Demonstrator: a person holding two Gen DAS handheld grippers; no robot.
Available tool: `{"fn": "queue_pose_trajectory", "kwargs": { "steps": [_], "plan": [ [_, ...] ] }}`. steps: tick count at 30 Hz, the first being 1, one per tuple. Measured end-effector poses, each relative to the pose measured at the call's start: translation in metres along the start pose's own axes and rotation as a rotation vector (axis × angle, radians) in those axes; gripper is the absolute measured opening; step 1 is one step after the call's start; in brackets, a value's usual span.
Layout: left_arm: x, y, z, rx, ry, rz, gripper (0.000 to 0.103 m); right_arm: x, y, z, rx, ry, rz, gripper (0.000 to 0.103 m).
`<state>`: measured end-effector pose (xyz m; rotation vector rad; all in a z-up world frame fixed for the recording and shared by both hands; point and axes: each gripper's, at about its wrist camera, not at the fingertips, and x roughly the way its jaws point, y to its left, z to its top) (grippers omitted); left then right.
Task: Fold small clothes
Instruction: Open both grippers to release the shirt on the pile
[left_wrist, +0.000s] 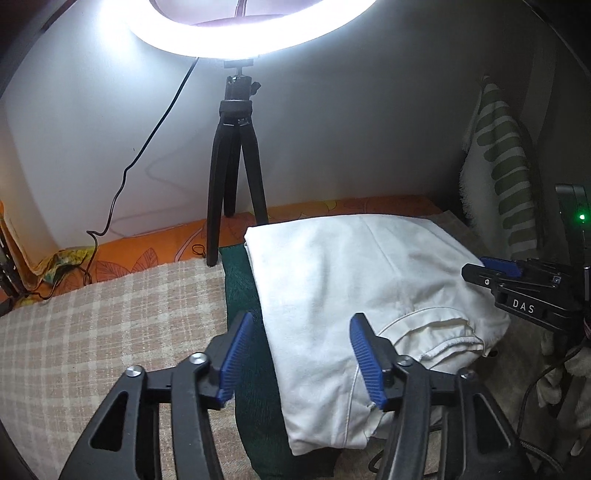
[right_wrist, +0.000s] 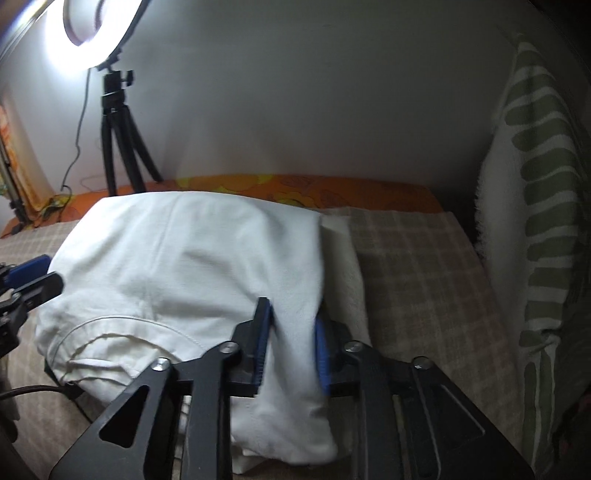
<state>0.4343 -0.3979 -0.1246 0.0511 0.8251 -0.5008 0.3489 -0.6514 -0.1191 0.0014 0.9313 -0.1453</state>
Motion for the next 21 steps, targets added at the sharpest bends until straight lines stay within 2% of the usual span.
{"fn": "queue_pose_trajectory", "kwargs": {
  "steps": [1, 2, 4, 8, 21],
  "plan": [
    [-0.004, -0.001, 0.0, 0.007, -0.006, 0.001, 0.066, -0.001, -0.002, -0.001, 0.012, -0.002, -0.001, 0.044],
    [-0.008, -0.003, 0.0, 0.013, -0.01, 0.005, 0.068, -0.005, -0.003, -0.002, 0.02, -0.009, -0.002, 0.048],
    [-0.016, -0.005, -0.002, 0.015, -0.009, 0.007, 0.074, -0.013, -0.003, -0.003, 0.026, -0.029, -0.008, 0.048],
    [-0.031, -0.009, -0.002, 0.019, -0.015, 0.0, 0.076, -0.02, -0.007, -0.003, 0.032, -0.037, -0.007, 0.054],
    [-0.112, -0.009, -0.016, 0.011, -0.096, -0.016, 0.085, -0.1, 0.012, -0.009, 0.053, -0.153, 0.016, 0.055]
  ]
}}
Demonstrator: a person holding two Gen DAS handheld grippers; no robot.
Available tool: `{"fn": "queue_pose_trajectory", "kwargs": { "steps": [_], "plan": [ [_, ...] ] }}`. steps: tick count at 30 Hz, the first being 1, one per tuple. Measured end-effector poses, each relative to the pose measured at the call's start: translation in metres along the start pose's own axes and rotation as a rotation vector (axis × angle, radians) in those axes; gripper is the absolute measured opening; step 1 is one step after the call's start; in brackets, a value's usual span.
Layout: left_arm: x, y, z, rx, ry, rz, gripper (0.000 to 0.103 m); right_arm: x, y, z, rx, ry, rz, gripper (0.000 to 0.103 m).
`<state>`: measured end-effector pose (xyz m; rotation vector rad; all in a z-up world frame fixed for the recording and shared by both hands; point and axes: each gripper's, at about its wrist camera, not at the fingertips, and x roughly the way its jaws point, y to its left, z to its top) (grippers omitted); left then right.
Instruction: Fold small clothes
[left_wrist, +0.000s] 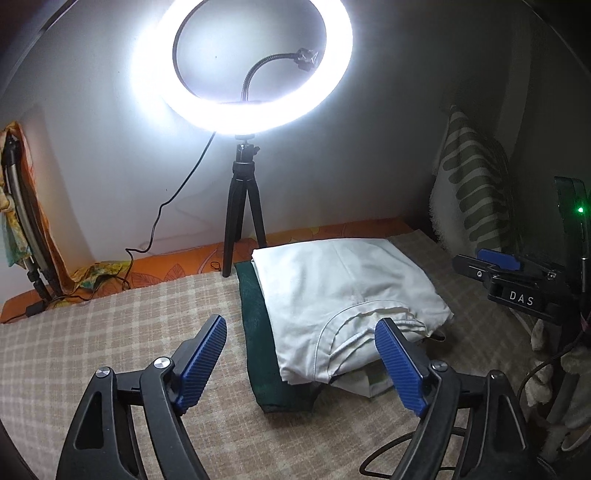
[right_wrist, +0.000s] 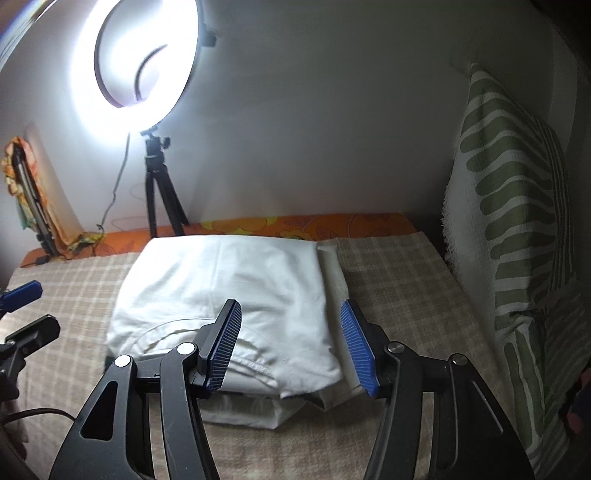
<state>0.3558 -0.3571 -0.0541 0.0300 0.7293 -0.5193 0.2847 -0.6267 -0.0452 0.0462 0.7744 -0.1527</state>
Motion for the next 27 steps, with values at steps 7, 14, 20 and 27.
{"fn": "queue_pose_trajectory", "kwargs": {
  "steps": [7, 14, 20, 27],
  "plan": [
    [-0.059, 0.004, -0.015, -0.006, -0.058, 0.019, 0.093, -0.051, 0.022, -0.007, -0.009, -0.06, 0.003, 0.067],
    [-0.113, 0.009, -0.036, -0.016, -0.115, 0.024, 0.1, -0.104, 0.047, -0.029, -0.01, -0.097, 0.024, 0.075],
    [-0.149, 0.011, -0.064, -0.002, -0.129, 0.031, 0.103, -0.14, 0.065, -0.053, -0.029, -0.137, 0.021, 0.08],
    [-0.176, 0.009, -0.101, 0.012, -0.125, 0.07, 0.103, -0.166, 0.08, -0.077, -0.03, -0.172, 0.0, 0.082]
  ]
}}
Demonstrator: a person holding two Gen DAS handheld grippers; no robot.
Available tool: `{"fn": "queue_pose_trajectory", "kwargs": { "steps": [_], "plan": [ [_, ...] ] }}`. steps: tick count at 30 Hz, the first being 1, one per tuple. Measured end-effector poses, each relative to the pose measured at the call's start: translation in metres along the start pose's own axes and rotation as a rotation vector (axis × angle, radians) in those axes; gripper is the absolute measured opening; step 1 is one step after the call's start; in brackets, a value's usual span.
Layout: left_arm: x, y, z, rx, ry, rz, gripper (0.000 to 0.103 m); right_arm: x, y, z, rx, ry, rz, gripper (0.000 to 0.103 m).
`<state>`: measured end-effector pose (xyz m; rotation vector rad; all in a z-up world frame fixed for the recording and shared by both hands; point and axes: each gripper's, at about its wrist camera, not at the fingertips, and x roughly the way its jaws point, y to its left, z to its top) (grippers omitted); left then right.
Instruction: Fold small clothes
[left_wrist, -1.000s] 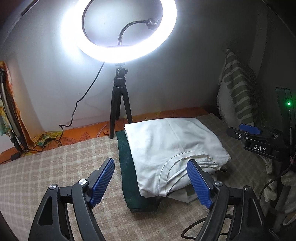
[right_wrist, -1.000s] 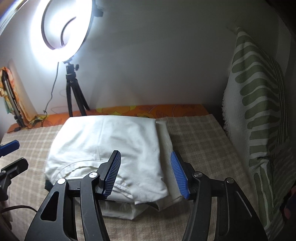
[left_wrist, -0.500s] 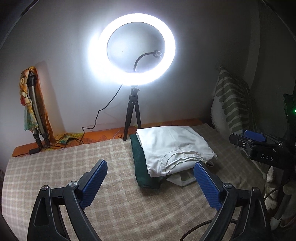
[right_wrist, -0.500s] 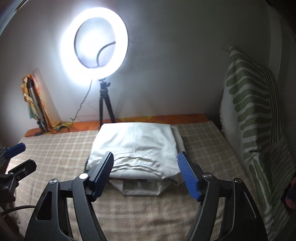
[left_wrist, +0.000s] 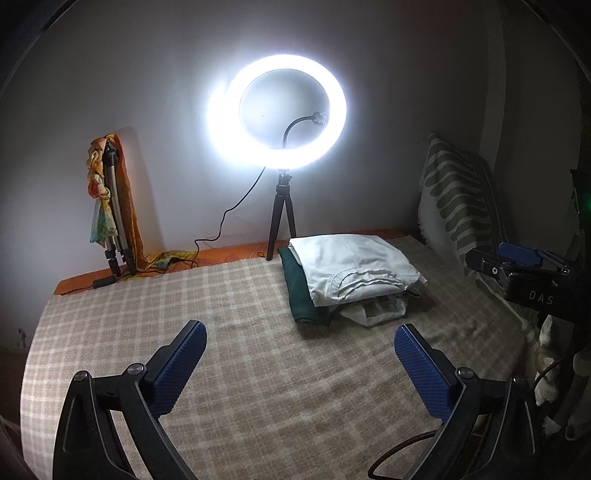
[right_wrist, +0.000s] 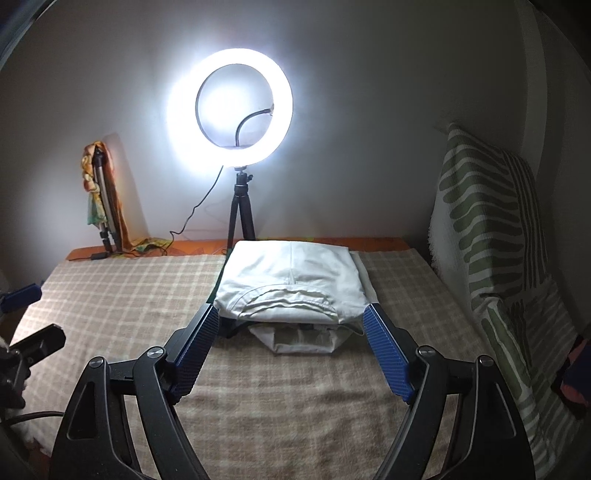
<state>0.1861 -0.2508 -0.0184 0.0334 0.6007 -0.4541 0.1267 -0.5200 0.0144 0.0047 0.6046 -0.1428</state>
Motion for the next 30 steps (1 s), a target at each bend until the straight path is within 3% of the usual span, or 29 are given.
{"fn": "queue_pose_trajectory", "kwargs": {
  "steps": [15, 30],
  "plan": [
    [-0.034, -0.009, -0.041, 0.04, -0.008, 0.077, 0.103, -0.038, 0.027, -0.029, -0.012, -0.067, -0.034, 0.089],
    [-0.046, 0.001, -0.056, -0.012, 0.01, 0.072, 0.103, -0.041, 0.042, -0.043, 0.013, -0.063, -0.008, 0.089]
  ]
}}
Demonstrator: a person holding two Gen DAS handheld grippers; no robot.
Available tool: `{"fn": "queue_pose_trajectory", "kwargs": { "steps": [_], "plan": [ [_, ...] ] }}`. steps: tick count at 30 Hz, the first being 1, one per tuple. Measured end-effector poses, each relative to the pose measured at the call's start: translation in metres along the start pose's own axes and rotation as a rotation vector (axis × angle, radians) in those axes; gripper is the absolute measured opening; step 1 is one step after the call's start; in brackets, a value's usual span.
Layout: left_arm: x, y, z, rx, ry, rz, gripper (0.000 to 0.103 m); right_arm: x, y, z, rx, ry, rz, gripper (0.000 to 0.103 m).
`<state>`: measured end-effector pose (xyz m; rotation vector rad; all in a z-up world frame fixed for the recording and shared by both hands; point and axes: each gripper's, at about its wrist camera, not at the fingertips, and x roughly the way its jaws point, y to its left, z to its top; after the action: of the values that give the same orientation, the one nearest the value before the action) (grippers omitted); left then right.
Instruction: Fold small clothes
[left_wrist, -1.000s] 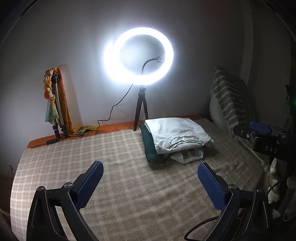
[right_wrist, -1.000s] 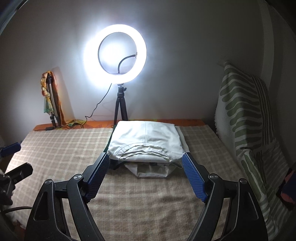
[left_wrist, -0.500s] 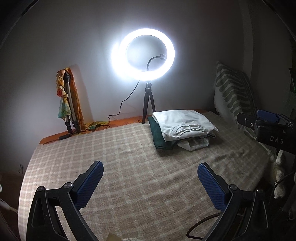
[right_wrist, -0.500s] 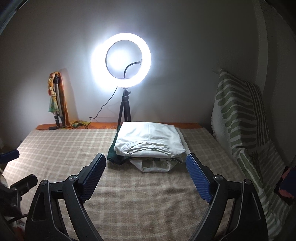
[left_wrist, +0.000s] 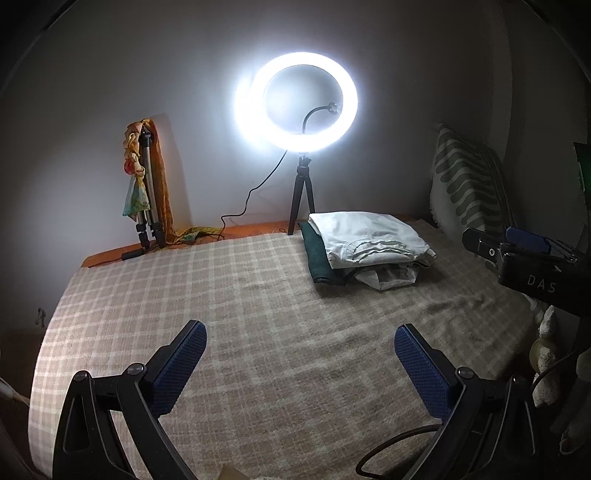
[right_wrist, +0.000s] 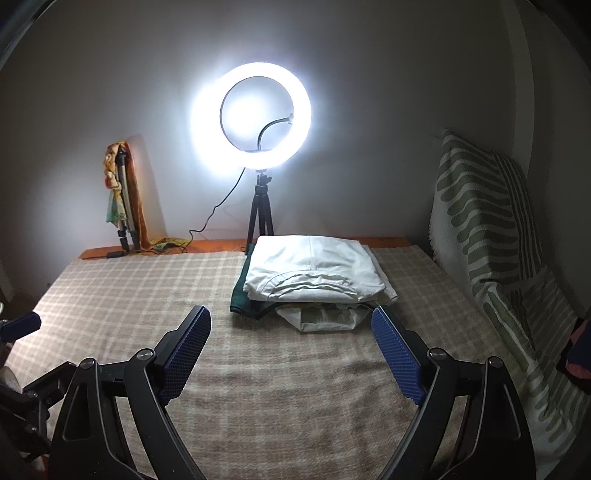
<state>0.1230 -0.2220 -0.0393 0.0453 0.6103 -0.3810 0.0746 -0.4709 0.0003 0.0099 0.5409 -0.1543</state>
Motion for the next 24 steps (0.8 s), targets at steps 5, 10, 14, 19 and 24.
{"fn": "queue_pose_trajectory", "kwargs": {
  "steps": [5, 10, 14, 19, 24],
  "plan": [
    [-0.003, 0.001, -0.001, -0.006, -0.004, 0.004, 0.103, 0.002, 0.001, 0.0, 0.011, 0.004, 0.013, 0.089],
    [-0.006, 0.0, -0.001, -0.003, -0.012, 0.005, 0.103, 0.001, 0.002, 0.0, 0.01, 0.007, 0.02, 0.089],
    [-0.008, 0.0, -0.001, -0.005, -0.016, 0.003, 0.103, 0.0, 0.002, 0.001, 0.006, 0.003, 0.016, 0.089],
    [-0.009, 0.001, -0.001, -0.012, -0.012, 0.004, 0.103, -0.001, 0.004, 0.001, 0.001, 0.003, 0.019, 0.089],
    [-0.011, 0.002, -0.002, -0.017, -0.012, 0.007, 0.103, 0.0, 0.005, 0.002, 0.0, 0.003, 0.026, 0.089]
  ]
}}
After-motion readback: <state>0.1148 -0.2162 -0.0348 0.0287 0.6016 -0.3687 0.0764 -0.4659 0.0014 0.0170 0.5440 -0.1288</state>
